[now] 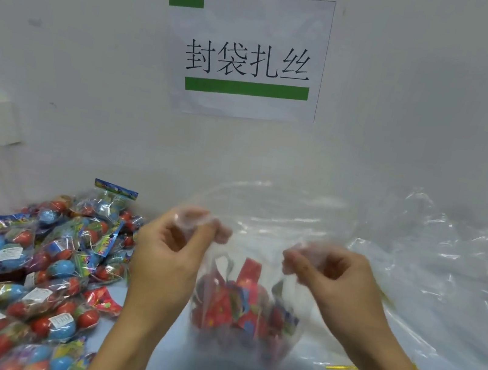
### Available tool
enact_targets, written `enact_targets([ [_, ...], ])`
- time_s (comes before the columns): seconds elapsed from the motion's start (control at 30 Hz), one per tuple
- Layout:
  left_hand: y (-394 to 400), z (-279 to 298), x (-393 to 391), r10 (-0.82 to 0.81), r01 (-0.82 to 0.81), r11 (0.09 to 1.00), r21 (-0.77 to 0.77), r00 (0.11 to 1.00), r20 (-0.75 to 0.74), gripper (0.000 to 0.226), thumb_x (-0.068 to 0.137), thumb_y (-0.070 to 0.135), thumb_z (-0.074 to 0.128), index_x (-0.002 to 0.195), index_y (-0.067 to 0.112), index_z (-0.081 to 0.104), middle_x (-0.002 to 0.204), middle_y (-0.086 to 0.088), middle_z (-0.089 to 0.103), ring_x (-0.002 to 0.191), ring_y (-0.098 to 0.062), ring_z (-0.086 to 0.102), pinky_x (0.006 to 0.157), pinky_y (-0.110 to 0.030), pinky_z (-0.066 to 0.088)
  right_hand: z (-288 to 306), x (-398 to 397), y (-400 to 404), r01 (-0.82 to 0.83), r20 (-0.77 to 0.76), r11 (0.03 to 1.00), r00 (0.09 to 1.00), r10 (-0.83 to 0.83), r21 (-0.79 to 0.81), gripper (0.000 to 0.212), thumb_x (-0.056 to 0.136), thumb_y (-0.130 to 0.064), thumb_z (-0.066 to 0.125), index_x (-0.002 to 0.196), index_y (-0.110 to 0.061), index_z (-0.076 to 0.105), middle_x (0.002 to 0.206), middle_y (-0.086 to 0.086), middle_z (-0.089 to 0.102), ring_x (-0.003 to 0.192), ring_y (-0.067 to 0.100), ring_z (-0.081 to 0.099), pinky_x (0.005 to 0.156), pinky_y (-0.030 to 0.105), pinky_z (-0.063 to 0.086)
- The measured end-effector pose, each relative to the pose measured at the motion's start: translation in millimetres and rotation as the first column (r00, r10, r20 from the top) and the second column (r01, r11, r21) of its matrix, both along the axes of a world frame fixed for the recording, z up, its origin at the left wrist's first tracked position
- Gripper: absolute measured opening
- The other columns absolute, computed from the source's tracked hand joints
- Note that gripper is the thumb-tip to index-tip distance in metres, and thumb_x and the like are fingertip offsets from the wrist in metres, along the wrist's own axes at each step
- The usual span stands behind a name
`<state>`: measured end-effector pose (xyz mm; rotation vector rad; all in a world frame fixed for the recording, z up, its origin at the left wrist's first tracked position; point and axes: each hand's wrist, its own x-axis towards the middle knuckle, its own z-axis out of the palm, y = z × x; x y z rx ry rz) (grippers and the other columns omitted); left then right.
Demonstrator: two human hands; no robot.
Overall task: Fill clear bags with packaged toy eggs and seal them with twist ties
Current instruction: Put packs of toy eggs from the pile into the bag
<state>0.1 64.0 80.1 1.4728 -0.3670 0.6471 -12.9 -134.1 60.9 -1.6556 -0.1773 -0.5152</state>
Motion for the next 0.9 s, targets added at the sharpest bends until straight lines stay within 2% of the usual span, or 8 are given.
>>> enact_targets([
  [0.1,0.3,1.2,0.0,-0.033,0.032,0.998,-0.055,0.999,-0.029,0.018,0.090,0.024,0.062,0.081,0.010,0.070,0.072,-0.001,0.074,0.064,-0.011,0.069,0.064,-0.029,0.054,2.1,1.0,-1.7,-0.022,0.022,0.997,1.000,0.021,0.078,0.012,0.085,-0.019,0.076,0.075,-0.013,0.077,0.072,0.003,0.075,0.064,0.011,0.072,0.058,0.016,0.052],
  [0.17,-3.3,-4.0,-1.8,-0.027,0.024,0.999,-0.028,0.992,-0.125,0.018,0.092,0.017,0.063,0.078,0.011,0.071,0.070,0.000,0.074,0.061,-0.008,0.066,0.065,-0.035,0.048,-3.6,-0.3,0.7,-0.017,-0.044,1.000,0.999,0.016,-0.001,0.015,0.088,-0.013,0.075,0.074,-0.016,0.078,0.070,0.001,0.074,0.063,0.008,0.070,0.058,0.014,0.051],
  [0.33,-0.7,-5.5,1.7,-0.046,0.056,0.996,0.073,0.991,-0.125,0.014,0.094,0.018,0.062,0.087,0.014,0.072,0.080,0.001,0.076,0.073,-0.008,0.069,0.066,-0.030,0.050,1.4,-1.4,-0.6,-0.012,-0.012,0.995,1.000,0.013,0.095,0.010,0.080,-0.031,0.077,0.081,-0.021,0.078,0.074,0.003,0.075,0.068,0.011,0.073,0.060,0.015,0.052],
  [0.47,-2.6,-15.1,4.0,-0.088,0.090,0.996,-0.006,0.966,-0.245,0.012,0.090,-0.001,0.061,0.092,0.007,0.070,0.085,-0.005,0.076,0.081,-0.017,0.070,0.077,-0.032,0.053,-10.4,-0.2,-0.2,-0.020,-0.201,1.000,0.979,0.023,0.017,0.009,0.089,-0.011,0.073,0.088,-0.020,0.074,0.082,0.002,0.076,0.074,0.015,0.075,0.070,0.027,0.055],
  [0.6,9.6,-3.4,0.7,-0.216,0.210,0.976,-0.048,0.951,-0.222,0.038,0.090,0.001,0.062,0.115,0.029,0.057,0.109,0.001,0.075,0.100,-0.021,0.069,0.085,-0.038,0.048,5.3,-2.9,-8.6,-0.078,-0.166,0.993,0.982,0.091,0.083,0.032,0.087,-0.011,0.074,0.113,-0.030,0.067,0.096,0.001,0.077,0.087,0.019,0.076,0.080,0.032,0.057],
  [0.73,10.5,4.0,-4.9,-0.310,0.321,0.946,0.035,0.933,-0.185,0.046,0.084,0.010,0.061,0.115,0.042,0.054,0.115,0.001,0.073,0.096,-0.019,0.071,0.073,-0.029,0.055,18.4,-11.5,-15.4,-0.120,-0.121,0.993,0.986,0.119,0.002,0.041,0.089,-0.011,0.071,0.114,-0.042,0.065,0.097,0.004,0.075,0.088,0.021,0.076,0.072,0.029,0.059],
  [0.8,6.8,3.9,-6.6,-0.270,0.288,0.953,0.090,0.947,-0.173,0.050,0.091,-0.001,0.061,0.116,0.043,0.054,0.119,0.005,0.070,0.104,-0.018,0.069,0.080,-0.034,0.059,21.0,-14.8,-17.9,-0.147,-0.149,0.989,0.978,0.145,-0.002,0.042,0.089,-0.006,0.070,0.115,-0.039,0.066,0.098,0.009,0.073,0.086,0.022,0.076,0.068,0.029,0.061],
  [0.9,5.4,5.1,-9.8,-0.200,0.236,0.946,0.223,0.965,-0.172,0.044,0.090,-0.005,0.062,0.103,0.036,0.064,0.124,0.017,0.065,0.117,-0.005,0.062,0.099,-0.043,0.053,23.4,-19.1,-26.7,-0.129,-0.190,0.985,0.976,0.106,-0.114,0.055,0.084,-0.006,0.075,0.123,-0.042,0.058,0.108,0.004,0.073,0.091,0.018,0.075,0.082,0.034,0.061],
])
